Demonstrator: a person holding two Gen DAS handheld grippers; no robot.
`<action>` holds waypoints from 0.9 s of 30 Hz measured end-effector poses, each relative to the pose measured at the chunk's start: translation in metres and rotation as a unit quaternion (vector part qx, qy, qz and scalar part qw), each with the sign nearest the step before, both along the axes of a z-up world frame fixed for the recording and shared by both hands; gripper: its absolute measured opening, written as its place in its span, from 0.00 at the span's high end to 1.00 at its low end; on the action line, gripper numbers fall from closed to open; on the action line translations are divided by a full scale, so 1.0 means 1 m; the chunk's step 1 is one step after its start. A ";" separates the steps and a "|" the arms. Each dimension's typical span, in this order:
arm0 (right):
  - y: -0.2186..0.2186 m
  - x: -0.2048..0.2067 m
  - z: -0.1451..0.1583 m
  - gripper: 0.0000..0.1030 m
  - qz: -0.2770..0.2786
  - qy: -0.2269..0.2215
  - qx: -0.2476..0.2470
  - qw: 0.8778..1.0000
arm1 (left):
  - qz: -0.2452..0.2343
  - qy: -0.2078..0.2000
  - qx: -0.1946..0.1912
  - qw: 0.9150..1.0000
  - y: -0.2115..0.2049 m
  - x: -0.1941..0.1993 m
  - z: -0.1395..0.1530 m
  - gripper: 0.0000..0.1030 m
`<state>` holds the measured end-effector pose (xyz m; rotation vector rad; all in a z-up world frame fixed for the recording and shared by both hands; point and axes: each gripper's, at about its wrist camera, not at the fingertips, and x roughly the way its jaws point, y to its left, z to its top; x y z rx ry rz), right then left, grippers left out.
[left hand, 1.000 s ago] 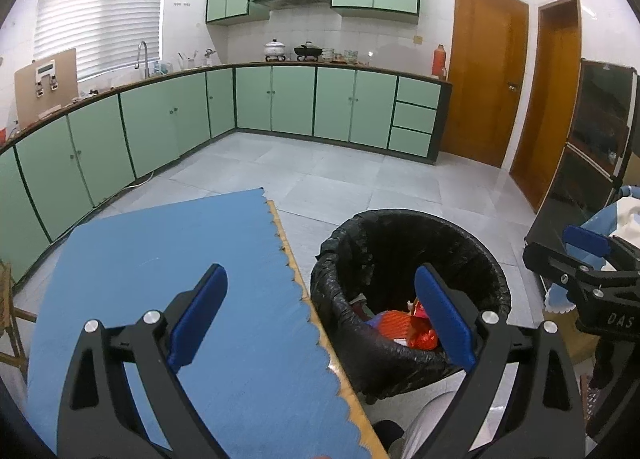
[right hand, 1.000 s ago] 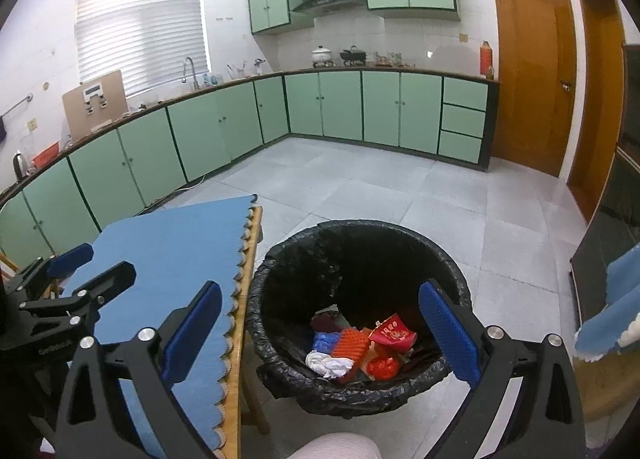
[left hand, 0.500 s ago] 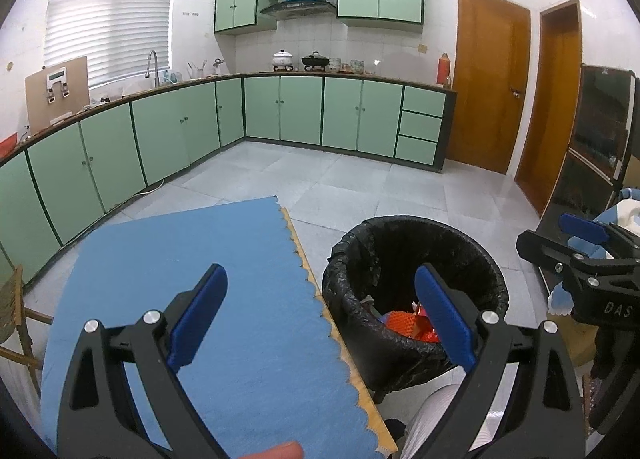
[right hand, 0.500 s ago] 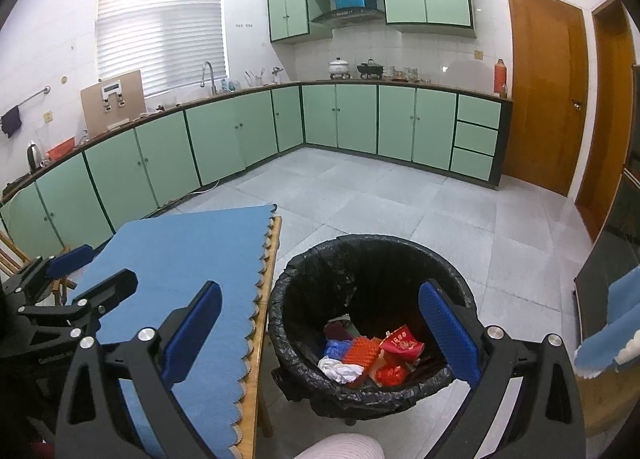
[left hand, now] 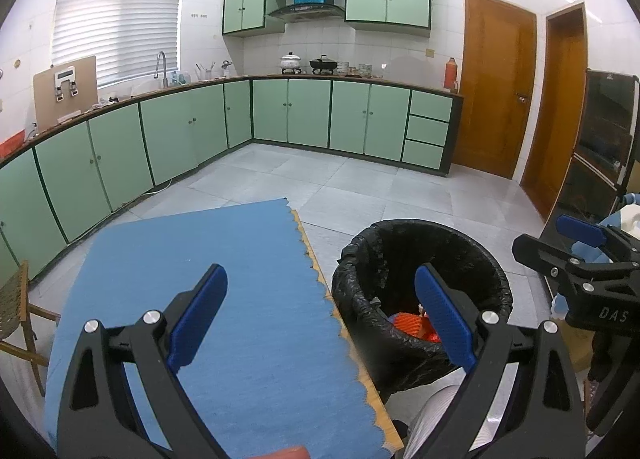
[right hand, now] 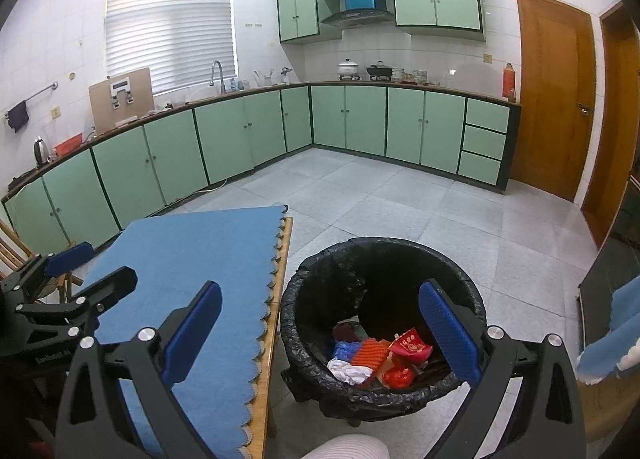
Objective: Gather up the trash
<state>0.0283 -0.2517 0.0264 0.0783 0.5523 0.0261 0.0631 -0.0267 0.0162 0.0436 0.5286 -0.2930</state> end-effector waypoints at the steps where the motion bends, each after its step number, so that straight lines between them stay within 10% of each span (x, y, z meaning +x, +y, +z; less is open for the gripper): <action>1: 0.001 0.000 -0.001 0.06 0.000 0.001 -0.001 1.000 | 0.000 0.000 0.000 1.000 0.000 0.000 0.000 0.10; 27: 0.003 0.002 -0.001 0.06 0.003 0.004 0.001 1.000 | 0.003 0.000 -0.001 1.000 0.003 -0.004 -0.001 0.10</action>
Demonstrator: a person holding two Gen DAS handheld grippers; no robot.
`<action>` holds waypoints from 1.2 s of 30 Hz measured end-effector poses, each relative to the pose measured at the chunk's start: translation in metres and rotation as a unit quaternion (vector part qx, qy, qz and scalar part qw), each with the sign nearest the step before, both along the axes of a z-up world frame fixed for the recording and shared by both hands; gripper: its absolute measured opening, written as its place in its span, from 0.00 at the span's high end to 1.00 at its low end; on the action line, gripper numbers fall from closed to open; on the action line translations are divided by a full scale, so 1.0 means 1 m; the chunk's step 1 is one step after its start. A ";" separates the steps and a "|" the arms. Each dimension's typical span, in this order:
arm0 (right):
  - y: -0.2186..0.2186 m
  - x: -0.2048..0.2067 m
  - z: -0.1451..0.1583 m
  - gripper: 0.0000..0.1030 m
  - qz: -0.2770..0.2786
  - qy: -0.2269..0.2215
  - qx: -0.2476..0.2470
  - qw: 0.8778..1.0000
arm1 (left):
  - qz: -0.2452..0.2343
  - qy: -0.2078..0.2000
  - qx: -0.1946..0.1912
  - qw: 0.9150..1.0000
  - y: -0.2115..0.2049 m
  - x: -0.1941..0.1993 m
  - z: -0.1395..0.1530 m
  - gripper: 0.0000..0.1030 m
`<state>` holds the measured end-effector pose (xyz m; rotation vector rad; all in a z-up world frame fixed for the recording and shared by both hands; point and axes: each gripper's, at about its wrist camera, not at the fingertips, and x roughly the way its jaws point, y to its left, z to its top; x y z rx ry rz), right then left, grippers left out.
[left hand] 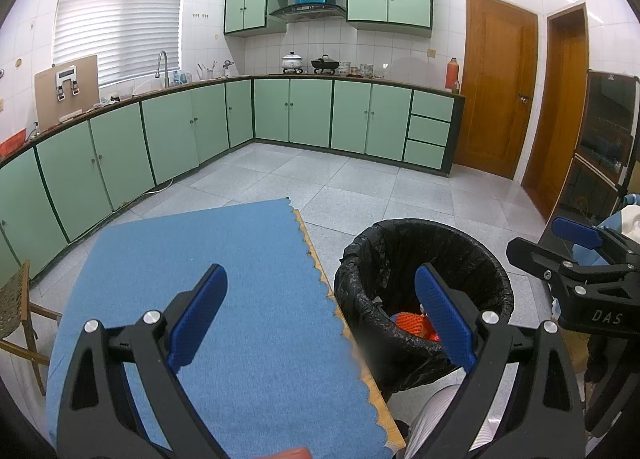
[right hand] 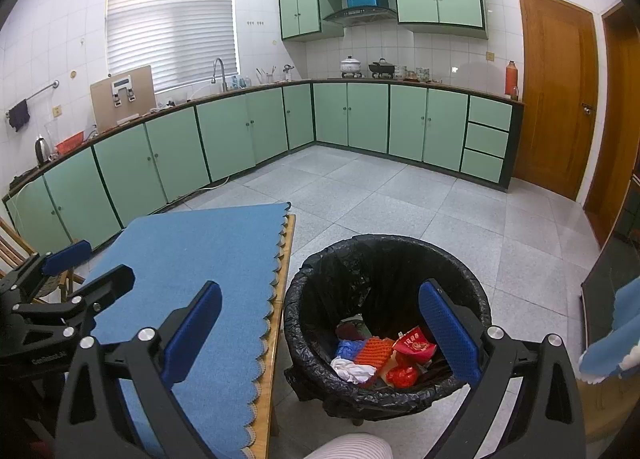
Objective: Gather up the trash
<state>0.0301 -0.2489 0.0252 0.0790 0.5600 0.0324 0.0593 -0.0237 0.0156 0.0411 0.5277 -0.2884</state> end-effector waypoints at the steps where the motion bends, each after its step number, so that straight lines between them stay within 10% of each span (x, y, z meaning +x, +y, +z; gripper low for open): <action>1: 0.001 0.000 0.000 0.06 0.000 0.000 0.000 1.000 | 0.000 0.000 0.000 1.000 0.000 0.000 0.000 0.10; 36: 0.003 0.005 -0.006 0.06 0.001 0.004 0.002 1.000 | 0.001 0.001 0.001 1.000 0.002 0.000 0.000 0.10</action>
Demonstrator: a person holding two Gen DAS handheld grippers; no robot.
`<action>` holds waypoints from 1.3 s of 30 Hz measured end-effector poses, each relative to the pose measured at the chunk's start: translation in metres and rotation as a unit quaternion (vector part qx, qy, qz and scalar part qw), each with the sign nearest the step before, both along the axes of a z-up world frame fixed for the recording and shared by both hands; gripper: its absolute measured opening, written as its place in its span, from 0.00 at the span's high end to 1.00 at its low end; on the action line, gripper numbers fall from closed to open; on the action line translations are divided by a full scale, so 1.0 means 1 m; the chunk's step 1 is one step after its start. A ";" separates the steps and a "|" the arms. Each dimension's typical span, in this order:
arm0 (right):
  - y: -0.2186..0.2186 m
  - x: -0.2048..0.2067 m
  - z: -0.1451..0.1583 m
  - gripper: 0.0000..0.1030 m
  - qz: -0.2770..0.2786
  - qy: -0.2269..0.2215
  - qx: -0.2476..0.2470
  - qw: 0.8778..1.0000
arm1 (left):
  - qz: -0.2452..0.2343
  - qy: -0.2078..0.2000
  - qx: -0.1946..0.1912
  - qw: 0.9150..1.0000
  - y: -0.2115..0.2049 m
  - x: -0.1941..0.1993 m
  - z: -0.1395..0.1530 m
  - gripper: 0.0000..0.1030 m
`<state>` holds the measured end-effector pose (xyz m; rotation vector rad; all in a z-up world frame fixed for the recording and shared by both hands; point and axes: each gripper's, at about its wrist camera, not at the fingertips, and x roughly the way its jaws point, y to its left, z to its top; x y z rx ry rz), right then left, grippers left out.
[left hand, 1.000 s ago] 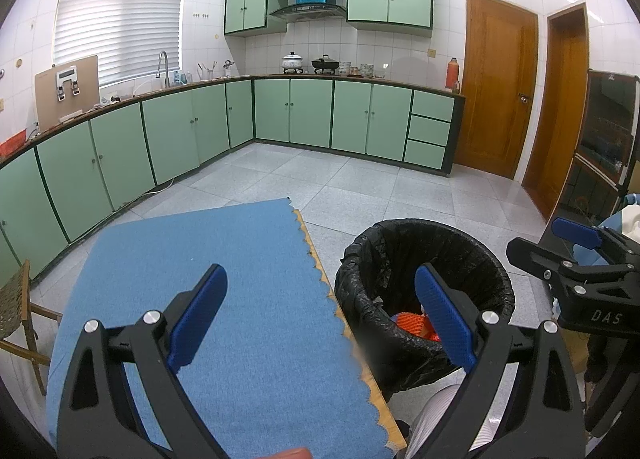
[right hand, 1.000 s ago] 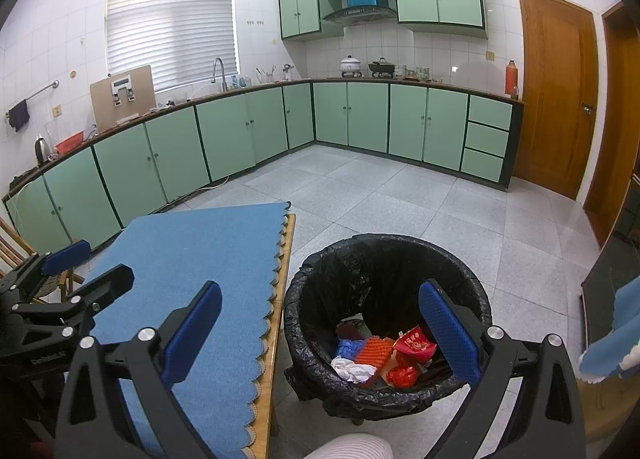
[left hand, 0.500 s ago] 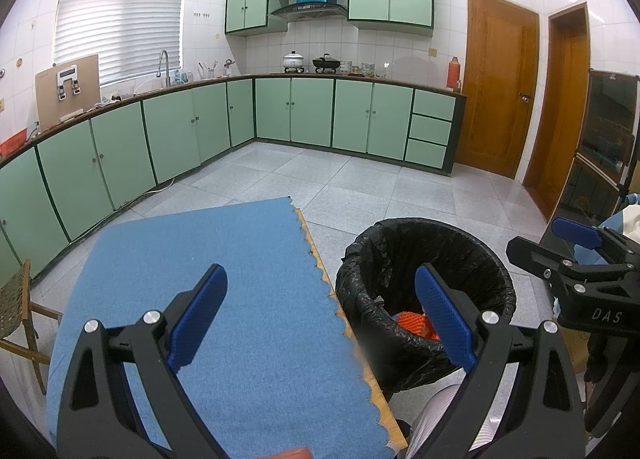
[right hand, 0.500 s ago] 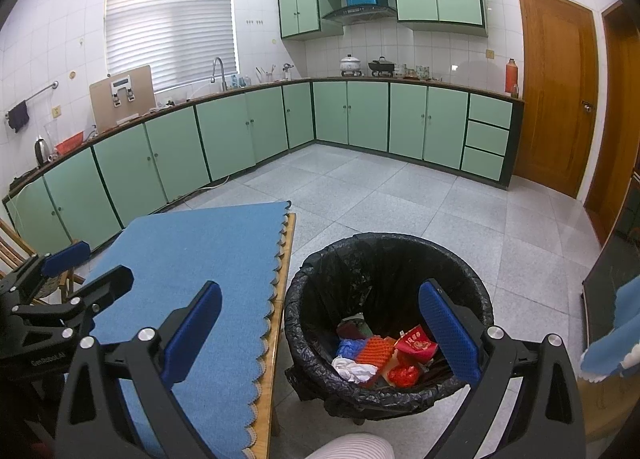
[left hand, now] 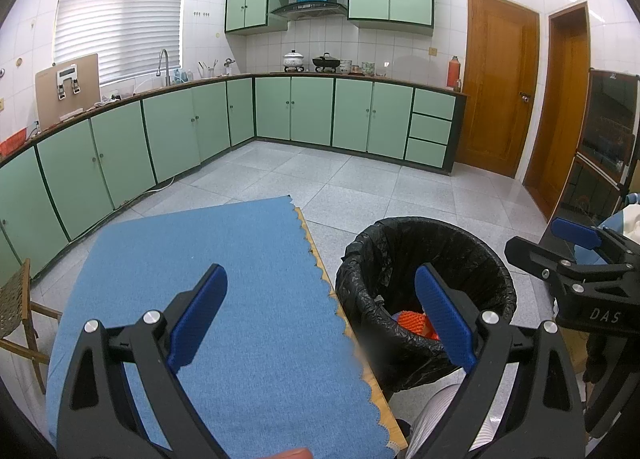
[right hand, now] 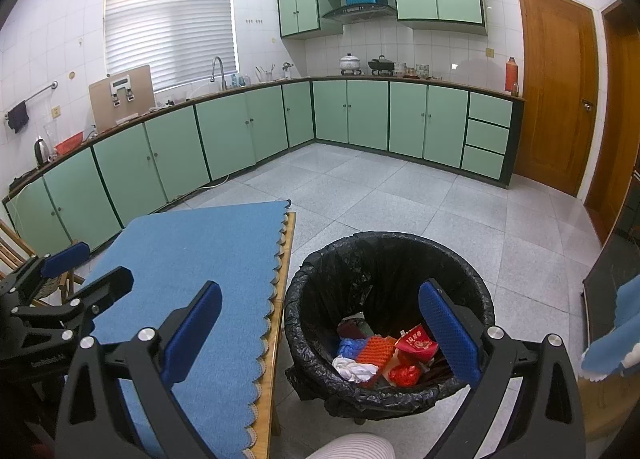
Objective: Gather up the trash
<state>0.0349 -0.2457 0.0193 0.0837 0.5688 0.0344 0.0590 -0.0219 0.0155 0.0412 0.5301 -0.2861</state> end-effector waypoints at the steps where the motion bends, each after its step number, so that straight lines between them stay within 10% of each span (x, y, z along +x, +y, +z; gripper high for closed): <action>1: 0.000 0.000 0.000 0.06 0.000 0.000 0.000 1.000 | 0.000 0.000 0.000 1.000 0.000 0.000 0.000 0.10; 39: 0.001 0.004 -0.003 0.06 0.001 0.002 0.001 1.000 | 0.004 0.000 0.000 1.000 0.002 0.003 0.004 0.11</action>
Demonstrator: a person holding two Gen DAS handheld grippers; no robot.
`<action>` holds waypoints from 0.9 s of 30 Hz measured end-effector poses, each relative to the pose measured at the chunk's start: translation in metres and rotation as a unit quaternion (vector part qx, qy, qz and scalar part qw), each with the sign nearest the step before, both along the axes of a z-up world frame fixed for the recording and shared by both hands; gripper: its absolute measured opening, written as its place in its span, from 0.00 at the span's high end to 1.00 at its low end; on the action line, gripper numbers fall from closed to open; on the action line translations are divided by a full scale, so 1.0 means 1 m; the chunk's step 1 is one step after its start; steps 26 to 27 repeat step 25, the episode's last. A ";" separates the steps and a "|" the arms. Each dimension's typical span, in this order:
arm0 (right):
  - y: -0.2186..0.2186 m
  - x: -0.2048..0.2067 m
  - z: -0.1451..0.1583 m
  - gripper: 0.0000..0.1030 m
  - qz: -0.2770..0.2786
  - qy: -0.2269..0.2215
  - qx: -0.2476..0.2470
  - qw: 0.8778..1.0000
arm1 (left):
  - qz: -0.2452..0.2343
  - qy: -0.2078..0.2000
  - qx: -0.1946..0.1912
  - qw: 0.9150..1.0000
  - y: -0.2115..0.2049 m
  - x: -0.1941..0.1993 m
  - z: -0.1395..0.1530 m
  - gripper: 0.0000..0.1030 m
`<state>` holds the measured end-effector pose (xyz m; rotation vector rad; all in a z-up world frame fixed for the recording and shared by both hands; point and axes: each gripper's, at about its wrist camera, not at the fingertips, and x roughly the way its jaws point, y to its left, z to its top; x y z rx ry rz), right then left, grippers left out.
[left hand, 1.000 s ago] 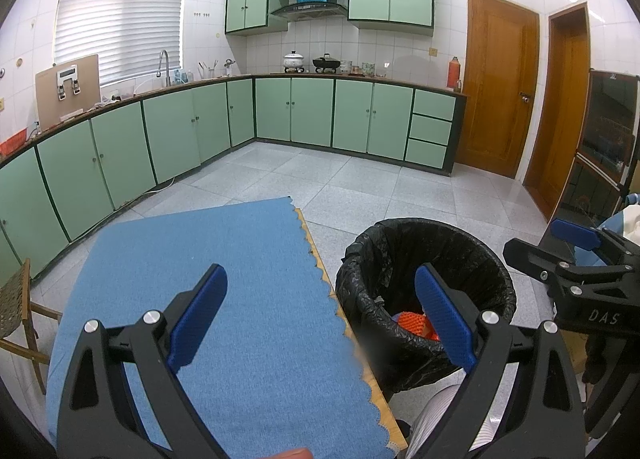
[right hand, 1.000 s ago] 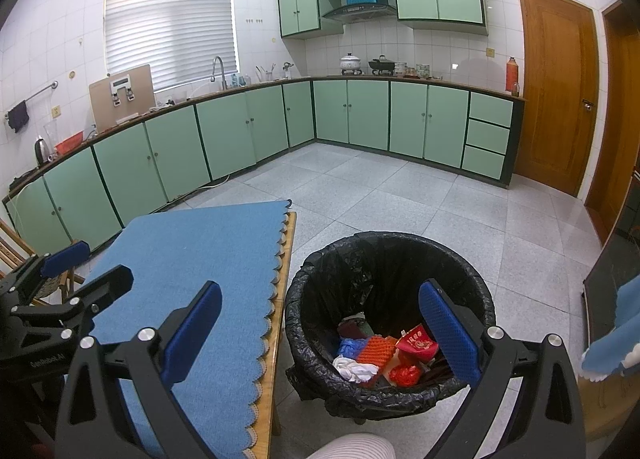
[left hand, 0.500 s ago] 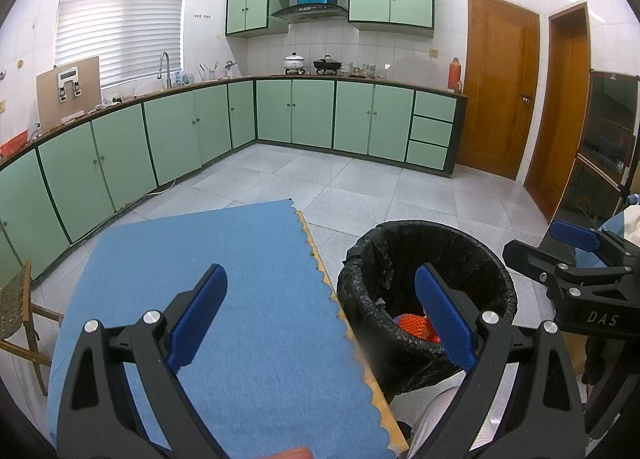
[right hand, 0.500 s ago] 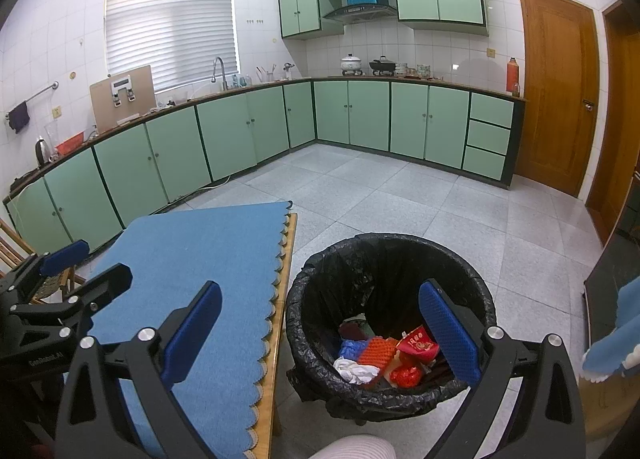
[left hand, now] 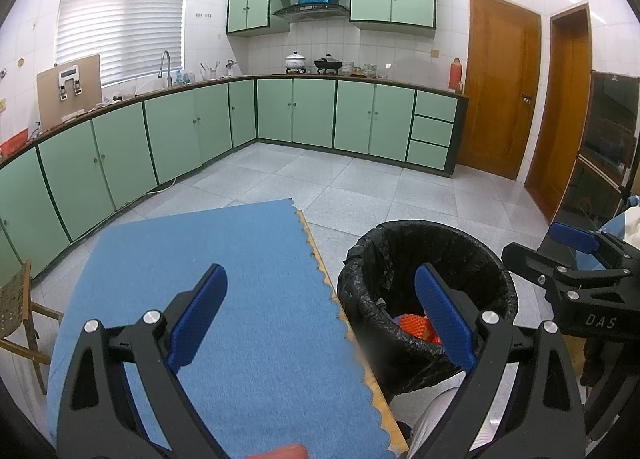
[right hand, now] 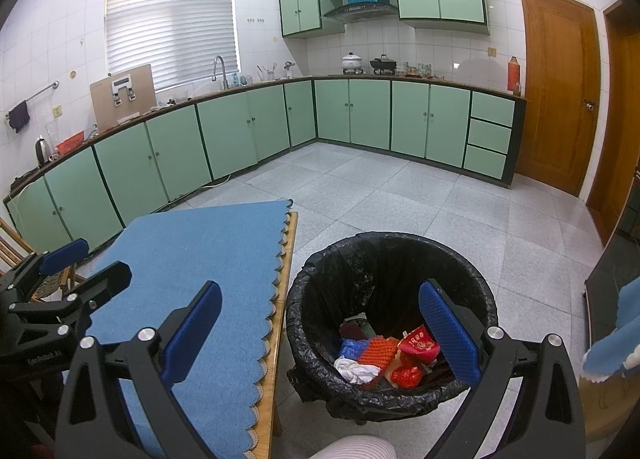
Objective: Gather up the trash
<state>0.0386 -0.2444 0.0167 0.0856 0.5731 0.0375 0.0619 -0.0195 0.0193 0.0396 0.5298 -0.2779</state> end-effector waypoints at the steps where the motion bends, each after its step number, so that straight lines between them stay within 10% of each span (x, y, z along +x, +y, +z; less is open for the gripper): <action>1: 0.001 0.000 -0.001 0.06 0.000 0.000 0.000 1.000 | 0.000 0.000 0.001 1.000 -0.001 0.001 0.000 0.11; 27: -0.006 0.004 -0.006 0.06 0.000 0.005 0.003 1.000 | 0.002 0.008 0.003 1.000 -0.015 0.003 -0.007 0.10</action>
